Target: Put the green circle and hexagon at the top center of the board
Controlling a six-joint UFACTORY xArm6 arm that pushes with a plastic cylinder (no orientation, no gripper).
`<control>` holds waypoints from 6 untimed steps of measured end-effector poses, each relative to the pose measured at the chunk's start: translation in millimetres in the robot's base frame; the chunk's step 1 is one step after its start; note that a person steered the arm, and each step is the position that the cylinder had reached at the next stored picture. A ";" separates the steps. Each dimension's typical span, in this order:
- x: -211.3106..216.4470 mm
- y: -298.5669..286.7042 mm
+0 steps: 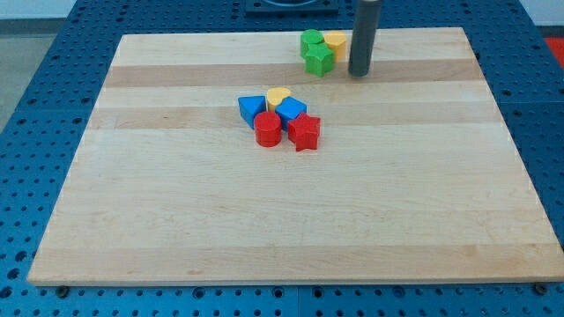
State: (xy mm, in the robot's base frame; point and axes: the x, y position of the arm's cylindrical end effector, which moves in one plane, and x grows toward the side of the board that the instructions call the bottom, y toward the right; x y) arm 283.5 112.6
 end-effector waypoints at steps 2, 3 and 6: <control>-39.6 1.9; -43.5 -12.9; -43.5 -69.4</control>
